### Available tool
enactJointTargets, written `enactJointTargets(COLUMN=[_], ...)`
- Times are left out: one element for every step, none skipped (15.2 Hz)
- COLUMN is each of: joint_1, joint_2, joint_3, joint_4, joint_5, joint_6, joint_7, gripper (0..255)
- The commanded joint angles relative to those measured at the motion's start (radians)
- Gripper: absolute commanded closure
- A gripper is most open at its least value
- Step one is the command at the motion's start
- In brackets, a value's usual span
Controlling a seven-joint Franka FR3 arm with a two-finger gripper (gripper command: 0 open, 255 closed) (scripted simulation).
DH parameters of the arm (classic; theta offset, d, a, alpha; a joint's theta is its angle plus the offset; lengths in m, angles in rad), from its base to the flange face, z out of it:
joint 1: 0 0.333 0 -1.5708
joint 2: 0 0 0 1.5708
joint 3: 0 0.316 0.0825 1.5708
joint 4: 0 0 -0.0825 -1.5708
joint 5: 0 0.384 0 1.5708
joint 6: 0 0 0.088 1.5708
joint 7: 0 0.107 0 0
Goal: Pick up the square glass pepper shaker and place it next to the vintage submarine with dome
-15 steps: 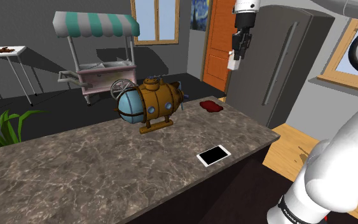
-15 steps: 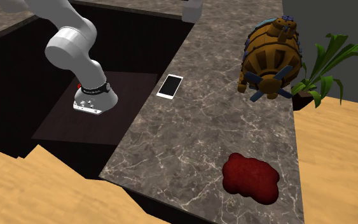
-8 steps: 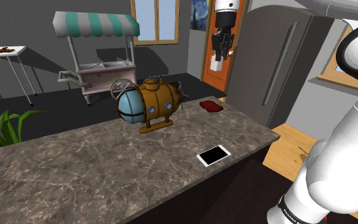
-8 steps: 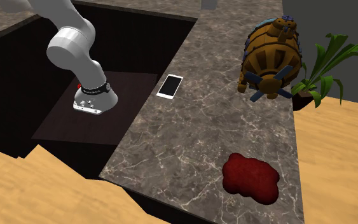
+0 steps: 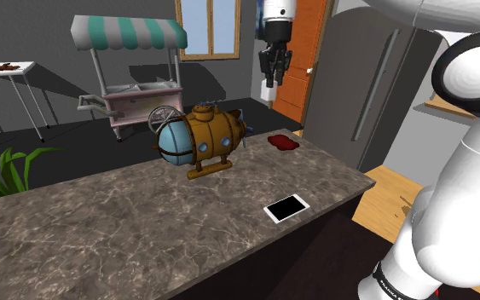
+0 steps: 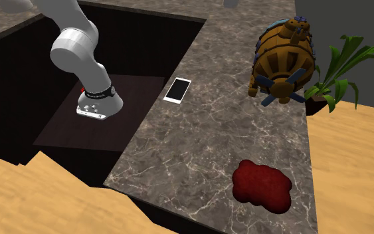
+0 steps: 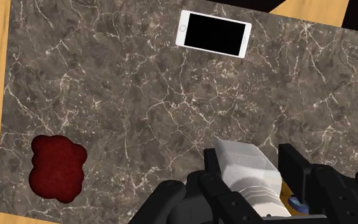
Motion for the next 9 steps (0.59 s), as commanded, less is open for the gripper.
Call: enactJointTargets(joint_1=[0.002,0.003,0.004,0.004,0.005,0.005,0.005,0.006,0.006], joint_2=[-0.016,-0.023,-0.031,-0.038,-0.045,-0.051,-0.057,-0.062,-0.067], joint_3=[0.002,0.003,0.003,0.004,0.005,0.005,0.006,0.006,0.007], joint_4=[-0.048,-0.072,-0.095,-0.118,-0.14,-0.162,-0.183,-0.203,-0.223], joint_5=[-0.003,-0.005,-0.006,-0.007,-0.009,-0.01,-0.011,-0.012,-0.013], joint_6=[0.033,0.049,0.066,0.081,0.097,0.112,0.128,0.143,0.158], joint_7=[0.003,0.004,0.005,0.005,0.006,0.006,0.007,0.007,0.008], gripper=[255,255,255,255,255,255,255,255,255])
